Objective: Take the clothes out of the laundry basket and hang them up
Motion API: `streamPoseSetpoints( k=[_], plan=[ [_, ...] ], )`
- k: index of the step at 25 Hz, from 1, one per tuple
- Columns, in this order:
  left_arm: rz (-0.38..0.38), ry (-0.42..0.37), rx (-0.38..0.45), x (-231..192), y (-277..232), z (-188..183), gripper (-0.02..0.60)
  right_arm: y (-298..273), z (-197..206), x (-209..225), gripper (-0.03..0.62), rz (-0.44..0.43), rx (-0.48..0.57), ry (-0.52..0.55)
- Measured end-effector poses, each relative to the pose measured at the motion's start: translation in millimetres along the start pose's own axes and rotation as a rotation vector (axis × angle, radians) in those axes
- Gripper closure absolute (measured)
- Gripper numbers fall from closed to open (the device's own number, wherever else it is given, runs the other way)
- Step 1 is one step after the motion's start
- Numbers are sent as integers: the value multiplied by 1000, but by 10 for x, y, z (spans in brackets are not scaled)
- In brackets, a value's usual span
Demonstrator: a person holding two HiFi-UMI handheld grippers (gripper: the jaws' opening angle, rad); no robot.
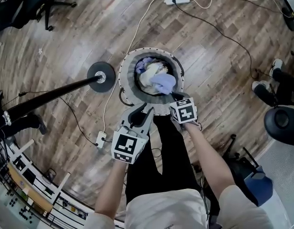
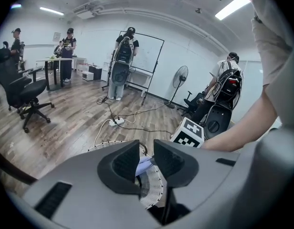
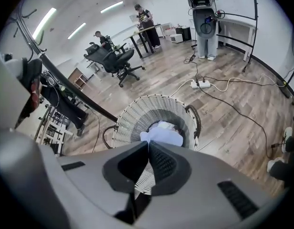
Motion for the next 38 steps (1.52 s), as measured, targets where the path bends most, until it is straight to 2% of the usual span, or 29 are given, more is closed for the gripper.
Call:
streamPoseSetpoints(
  k=[9,20,25,38],
  plan=[
    [-100,33,77,162,410,-308,480,707,-408,-197,583,-34,105,-9],
    [-145,3,127,147,958,-636,480,1288,-1033,-619,585,-72,240,-16],
    [-138,-13,144,117,1145,-664,480,1572,-1232,-812,585,-66,299,-6],
    [-61,-79,206,38,1633,-787,480,2475,-1837,-1495,585,-12,493,26]
  ],
)
Point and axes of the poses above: the fingertips, and each gripper's own axes: y backward along the fingers, x to its right, z out of its underside, the point moved 4 cm from there along y, backward along the fingers, and after that the axes turned 5 degrees about x, right-handed, at the moved point
